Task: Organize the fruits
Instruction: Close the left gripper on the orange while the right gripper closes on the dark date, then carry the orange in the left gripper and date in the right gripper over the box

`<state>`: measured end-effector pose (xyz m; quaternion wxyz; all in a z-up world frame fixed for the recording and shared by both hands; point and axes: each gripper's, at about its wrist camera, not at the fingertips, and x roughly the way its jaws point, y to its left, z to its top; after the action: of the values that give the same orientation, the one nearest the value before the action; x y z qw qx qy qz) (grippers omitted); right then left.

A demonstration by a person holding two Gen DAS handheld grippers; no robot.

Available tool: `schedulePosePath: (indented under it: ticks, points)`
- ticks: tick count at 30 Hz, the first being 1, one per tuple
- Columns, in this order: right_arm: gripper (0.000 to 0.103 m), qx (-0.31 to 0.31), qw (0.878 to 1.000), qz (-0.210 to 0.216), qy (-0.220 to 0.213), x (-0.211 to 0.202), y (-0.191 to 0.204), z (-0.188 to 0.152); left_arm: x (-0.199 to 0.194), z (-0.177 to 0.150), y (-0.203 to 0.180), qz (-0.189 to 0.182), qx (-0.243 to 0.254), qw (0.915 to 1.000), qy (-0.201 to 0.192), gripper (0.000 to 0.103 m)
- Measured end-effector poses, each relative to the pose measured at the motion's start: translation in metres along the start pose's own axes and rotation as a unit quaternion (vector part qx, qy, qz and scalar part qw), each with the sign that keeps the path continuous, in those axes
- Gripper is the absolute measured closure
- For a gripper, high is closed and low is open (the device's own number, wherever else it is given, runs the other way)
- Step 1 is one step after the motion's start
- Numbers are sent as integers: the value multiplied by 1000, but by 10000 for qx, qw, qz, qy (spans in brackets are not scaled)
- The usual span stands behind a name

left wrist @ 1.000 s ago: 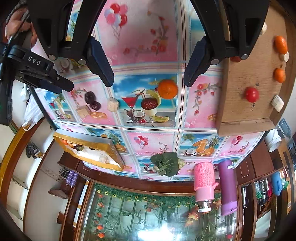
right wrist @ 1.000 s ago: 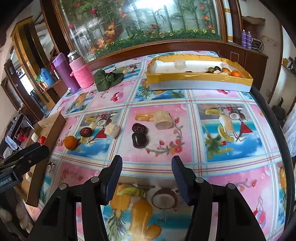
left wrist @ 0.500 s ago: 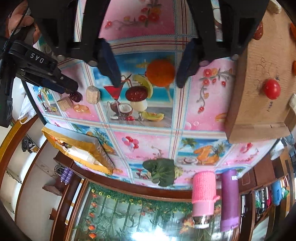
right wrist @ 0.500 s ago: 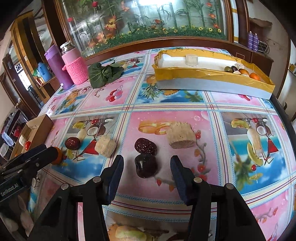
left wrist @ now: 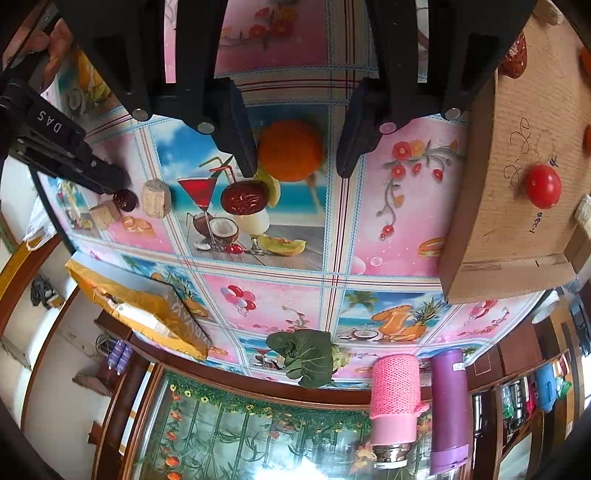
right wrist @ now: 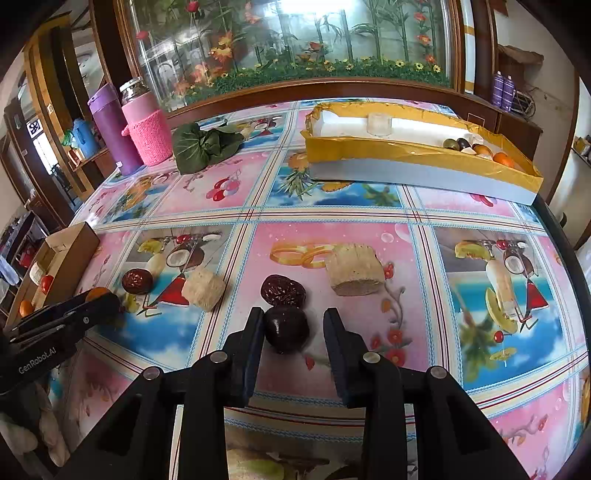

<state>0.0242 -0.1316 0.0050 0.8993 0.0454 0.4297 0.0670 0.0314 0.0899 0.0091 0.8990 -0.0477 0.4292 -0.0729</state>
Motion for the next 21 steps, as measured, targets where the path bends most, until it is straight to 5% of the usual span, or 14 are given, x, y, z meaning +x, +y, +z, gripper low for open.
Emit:
schedulePosePath:
  ticks: [4, 7, 21]
  points:
    - [68, 0, 10000, 5, -12, 0, 0, 0, -3, -2, -4, 78, 63, 9999, -19, 72]
    - [79, -4, 9999, 106, -31, -1, 0, -1, -3, -3, -4, -1, 39, 10000, -44, 72]
    - [79, 174, 9993, -67, -332, -17, 3, -10, -24, -8, -24, -435, 296, 9975, -471, 72]
